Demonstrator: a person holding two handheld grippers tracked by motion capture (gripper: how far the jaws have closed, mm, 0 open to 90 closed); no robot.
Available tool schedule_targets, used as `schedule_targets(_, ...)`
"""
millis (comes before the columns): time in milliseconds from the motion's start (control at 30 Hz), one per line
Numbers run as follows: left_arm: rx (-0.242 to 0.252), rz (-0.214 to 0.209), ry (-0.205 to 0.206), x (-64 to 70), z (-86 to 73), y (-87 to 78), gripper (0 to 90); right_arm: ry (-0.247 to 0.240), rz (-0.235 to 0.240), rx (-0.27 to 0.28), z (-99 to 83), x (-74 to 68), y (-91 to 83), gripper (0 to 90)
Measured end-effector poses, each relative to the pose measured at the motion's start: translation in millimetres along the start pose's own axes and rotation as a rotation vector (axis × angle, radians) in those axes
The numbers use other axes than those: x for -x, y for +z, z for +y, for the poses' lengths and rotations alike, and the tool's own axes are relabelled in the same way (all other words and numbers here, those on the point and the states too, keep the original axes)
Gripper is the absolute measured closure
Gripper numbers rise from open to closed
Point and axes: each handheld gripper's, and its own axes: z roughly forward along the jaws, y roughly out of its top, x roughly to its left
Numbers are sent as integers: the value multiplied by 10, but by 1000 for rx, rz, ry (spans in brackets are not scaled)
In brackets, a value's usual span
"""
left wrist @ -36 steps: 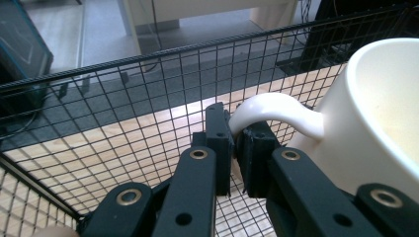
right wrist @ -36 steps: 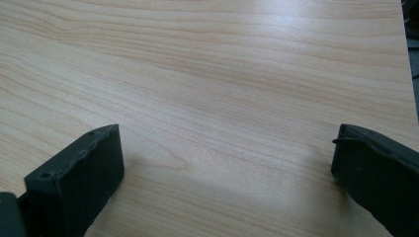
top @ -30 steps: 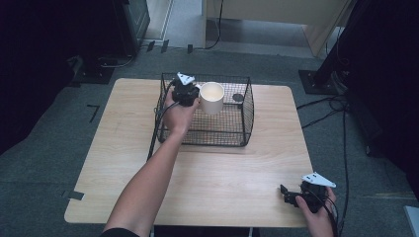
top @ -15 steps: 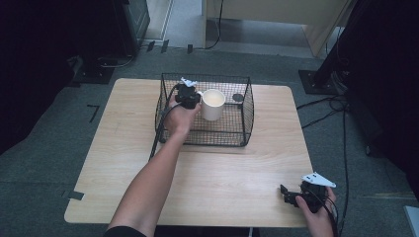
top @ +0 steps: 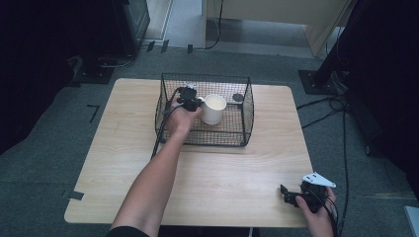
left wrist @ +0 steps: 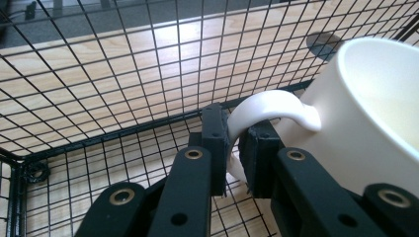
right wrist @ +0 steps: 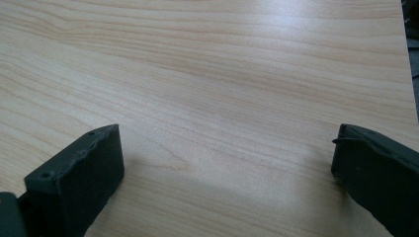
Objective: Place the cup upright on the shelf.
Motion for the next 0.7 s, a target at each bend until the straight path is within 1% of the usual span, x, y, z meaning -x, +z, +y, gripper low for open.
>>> schedule_targets(100, -14, -10, 4, -7, -9, 7, 823, 0, 0, 0, 0, 0, 0, 0)
schedule_targets(200, -12, -15, 7, -15, -7, -1, 801, -1, 0, 0, 0, 0, 0, 0)
schedule_targets(267, -21, -14, 25, -20, -15, 0, 768, 0, 0, 0, 0, 0, 0, 0)
schedule_targets(300, -22, -8, 33, -23, -19, 2, 736, -1, 0, 0, 0, 0, 0, 0)
schedule_targets(333, -16, -2, 45, -22, -22, 5, 676, -1, 0, 0, 0, 0, 0, 0)
schedule_targets(367, -16, 4, 47, -22, -22, 4, 627, 0, 0, 0, 0, 0, 0, 0)
schedule_targets(400, -21, 4, 40, -25, -19, 0, 609, -1, 0, 0, 0, 0, 0, 0)
schedule_targets(433, -22, 21, 39, -32, -16, -3, 548, -1, 0, 0, 0, 0, 0, 0)
schedule_targets(467, -22, 21, 39, -32, -16, -3, 507, -1, 0, 0, 0, 0, 0, 0)
schedule_targets(500, -20, 40, 45, -36, -15, -6, 507, -1, 0, 0, 0, 0, 0, 0)
schedule_targets(533, -29, 65, 48, -41, -14, -9, 463, 0, 0, 0, 0, 0, 0, 0)
schedule_targets(600, -39, 104, 69, -47, -20, -15, 403, -1, 0, 0, 0, 0, 0, 0)
schedule_targets(667, -32, 129, 83, -48, -19, -32, 357, -1, 0, 0, 0, 0, 0, 0)
schedule_targets(700, -26, 135, 86, -46, -17, -44, 302, 0, 0, 0, 0, 0, 0, 0)
